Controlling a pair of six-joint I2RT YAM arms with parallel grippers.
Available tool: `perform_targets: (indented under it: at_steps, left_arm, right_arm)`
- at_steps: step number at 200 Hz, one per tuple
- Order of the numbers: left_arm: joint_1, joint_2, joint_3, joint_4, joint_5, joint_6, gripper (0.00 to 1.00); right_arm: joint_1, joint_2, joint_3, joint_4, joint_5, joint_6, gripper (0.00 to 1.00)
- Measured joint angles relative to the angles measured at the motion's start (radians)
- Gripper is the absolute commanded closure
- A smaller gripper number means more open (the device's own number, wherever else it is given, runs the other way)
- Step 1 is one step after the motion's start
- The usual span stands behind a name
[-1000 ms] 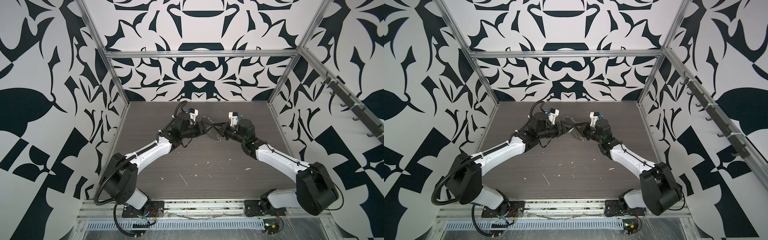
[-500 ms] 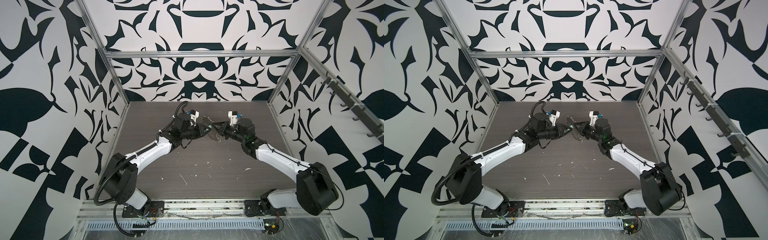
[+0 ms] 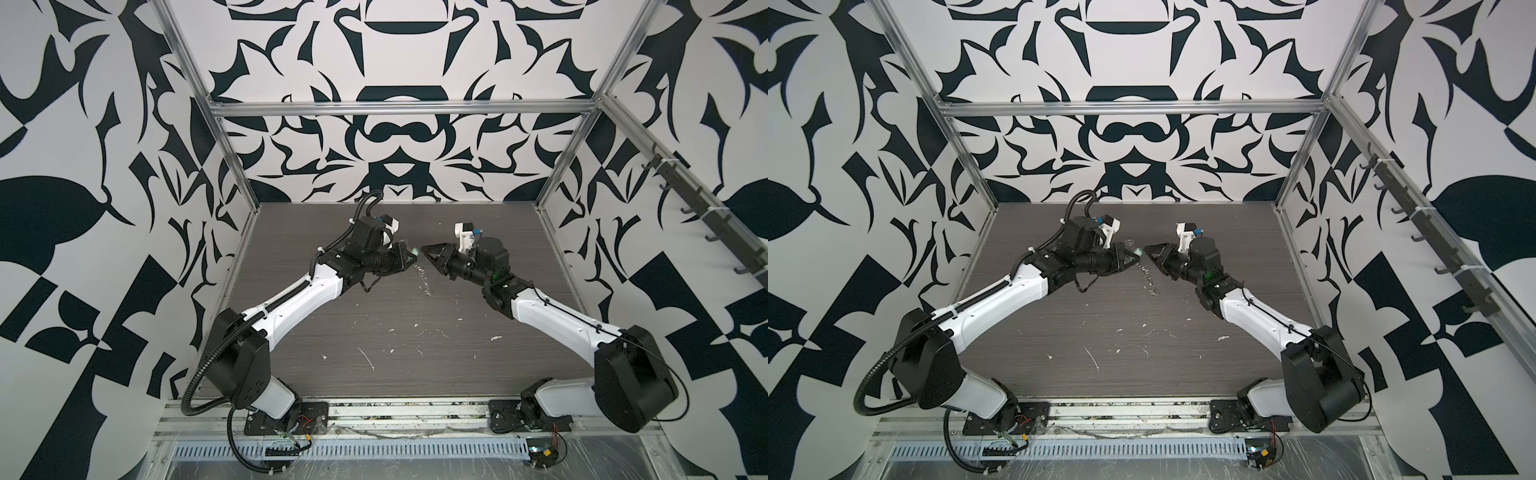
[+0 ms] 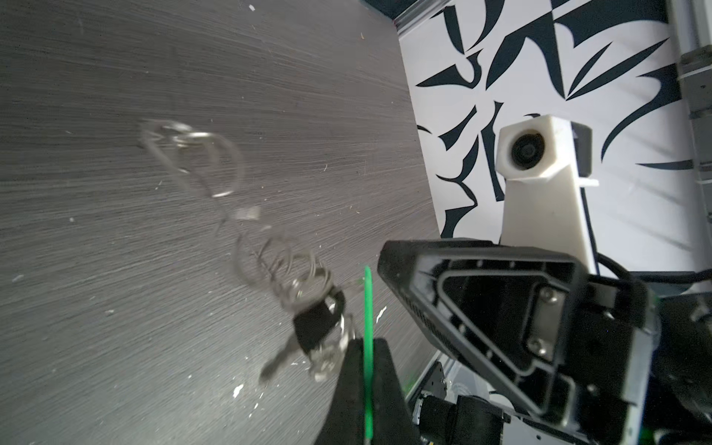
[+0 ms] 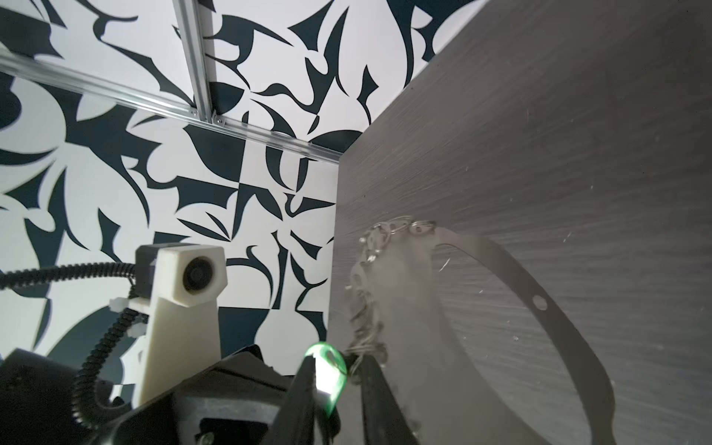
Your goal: Remove the keys from the keyring
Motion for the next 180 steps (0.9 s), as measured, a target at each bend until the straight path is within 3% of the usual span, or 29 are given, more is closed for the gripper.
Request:
perform_targets:
  at_steps: [37,63,94,132,160,180]
  left_arm:
    - [0.005,0.000,0.087,-0.110,-0.012,0.024,1.00]
    - [0.009,0.002,0.168,-0.206,0.011,0.040,1.00]
    - [0.010,0.029,0.329,-0.367,0.037,0.092,1.00]
    - [0.010,0.067,0.487,-0.589,0.026,0.170,1.00]
    - [0.010,0.097,0.581,-0.737,-0.013,0.221,1.00]
    - [0.010,0.103,0.623,-0.819,-0.037,0.248,1.00]
  right_arm:
    - [0.000,-0.072,0.000,-0.034,-0.010,-0.025,0.58]
    - [0.000,-0.146,0.001,-0.112,-0.023,-0.165,0.55]
    - [0.000,-0.279,0.004,-0.230,-0.006,-0.476,0.48]
    - [0.000,-0.472,-0.055,-0.190,0.007,-0.906,0.43]
    - [0.000,-0.499,-0.071,-0.198,-0.020,-1.190,0.43]
    - [0.000,-0.469,-0.066,-0.233,-0.069,-1.324,0.46]
